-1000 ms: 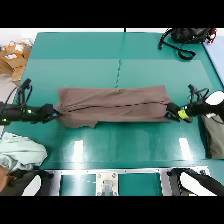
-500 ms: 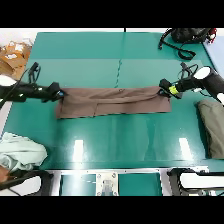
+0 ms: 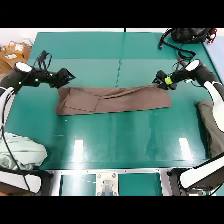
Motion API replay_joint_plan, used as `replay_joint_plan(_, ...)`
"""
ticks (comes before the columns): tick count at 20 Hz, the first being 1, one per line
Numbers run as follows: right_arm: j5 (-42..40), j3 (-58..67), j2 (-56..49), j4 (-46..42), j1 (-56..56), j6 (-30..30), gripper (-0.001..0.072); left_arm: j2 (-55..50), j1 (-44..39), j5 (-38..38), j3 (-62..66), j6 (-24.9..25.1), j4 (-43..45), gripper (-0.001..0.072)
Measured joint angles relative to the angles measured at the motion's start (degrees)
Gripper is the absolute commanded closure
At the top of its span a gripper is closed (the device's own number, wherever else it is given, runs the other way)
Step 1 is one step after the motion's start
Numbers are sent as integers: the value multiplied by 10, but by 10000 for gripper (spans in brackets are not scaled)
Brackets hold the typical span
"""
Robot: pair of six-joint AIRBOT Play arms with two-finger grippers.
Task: Fold the shirts.
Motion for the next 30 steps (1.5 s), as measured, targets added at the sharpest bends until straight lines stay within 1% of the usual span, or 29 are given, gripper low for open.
replay_joint_plan(1,18,16,-3,0,-10,-11,180,-2,5,3,9,-7,0,134)
replay_joint_plan(2,40,30,-5,1,-24,-26,172,-3,11,0,18,-13,0,134)
replay_joint_plan(5,105,51,-14,0,-70,-75,173,-6,27,-40,40,-25,2,136)
replay_joint_plan(6,125,55,-20,0,-86,-93,172,-7,29,-56,44,-26,2,189)
replay_joint_plan(7,142,57,-28,0,-99,-111,173,-8,31,-74,47,-29,2,368)
replay_joint_plan(8,159,59,-38,1,-110,-128,173,-7,32,-86,49,-29,2,498)
replay_joint_plan(9,177,61,-49,5,-120,-146,173,-8,34,-96,51,-29,2,535)
replay_joint_plan(11,200,62,-75,23,-131,-180,173,-8,35,-116,53,-31,2,535)
replay_joint_plan(14,226,65,-111,82,-136,-222,173,-8,28,-130,55,-31,2,537)
replay_joint_plan(15,231,66,-122,94,-135,-231,205,-8,23,-131,55,-30,2,589)
replay_joint_plan(16,231,66,-132,102,-132,-240,403,-8,15,-133,55,-29,2,685)
replay_joint_plan(17,230,65,-141,108,-129,-248,629,-8,7,-134,55,-26,2,685)
replay_joint_plan(18,235,65,-150,118,-125,-256,695,-8,-4,-133,55,-24,2,686)
replay_joint_plan(21,248,78,-158,132,-118,-277,696,-9,-50,-112,55,-15,2,686)
replay_joint_plan(24,283,109,-146,124,-115,-277,696,-15,-115,-62,55,-5,1,686)
replay_joint_plan(26,318,134,-111,147,-115,-268,696,-26,-167,-22,55,-2,2,685)
replay_joint_plan(30,383,162,-10,157,-111,-235,695,-71,-279,42,62,2,-4,686)
